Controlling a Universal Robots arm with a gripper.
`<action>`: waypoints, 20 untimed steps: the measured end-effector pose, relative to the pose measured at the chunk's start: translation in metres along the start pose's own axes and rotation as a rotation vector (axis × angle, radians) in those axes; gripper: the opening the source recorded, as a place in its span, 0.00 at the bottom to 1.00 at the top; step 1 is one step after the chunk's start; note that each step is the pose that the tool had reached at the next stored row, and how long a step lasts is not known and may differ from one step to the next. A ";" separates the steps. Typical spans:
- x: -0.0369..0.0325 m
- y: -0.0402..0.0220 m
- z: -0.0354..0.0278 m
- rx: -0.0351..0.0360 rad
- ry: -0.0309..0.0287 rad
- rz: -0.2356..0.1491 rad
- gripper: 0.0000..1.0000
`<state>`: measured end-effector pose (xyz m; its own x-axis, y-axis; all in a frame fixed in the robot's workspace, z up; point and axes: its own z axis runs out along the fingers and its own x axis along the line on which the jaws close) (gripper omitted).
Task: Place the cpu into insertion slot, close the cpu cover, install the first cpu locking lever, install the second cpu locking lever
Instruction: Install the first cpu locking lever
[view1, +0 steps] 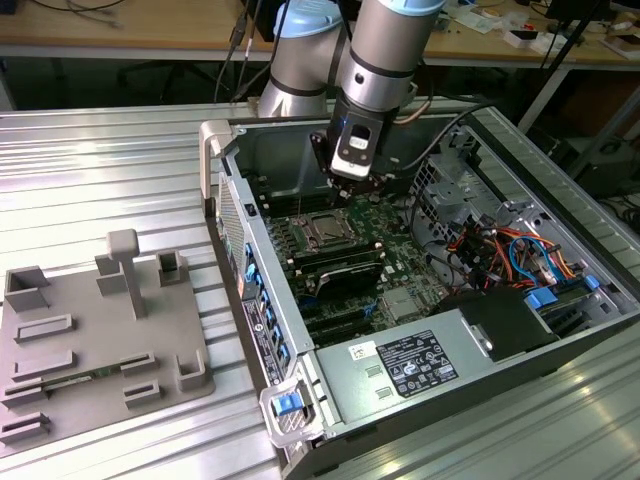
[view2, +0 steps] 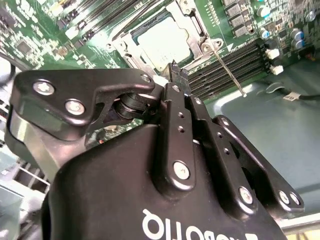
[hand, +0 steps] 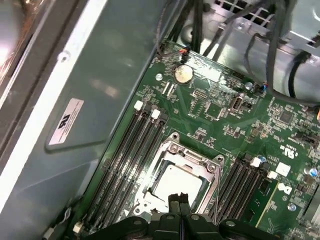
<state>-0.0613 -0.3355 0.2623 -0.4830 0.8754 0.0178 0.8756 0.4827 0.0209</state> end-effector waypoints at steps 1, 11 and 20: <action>0.0002 -0.0004 0.0000 0.0004 0.0005 -0.020 0.11; 0.0081 -0.0151 -0.0002 -0.0016 0.0040 -0.024 0.11; 0.0105 -0.0200 -0.0002 -0.0017 0.0042 -0.024 0.11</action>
<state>-0.0838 -0.3360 0.2623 -0.5037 0.8636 0.0214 0.8638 0.5033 0.0230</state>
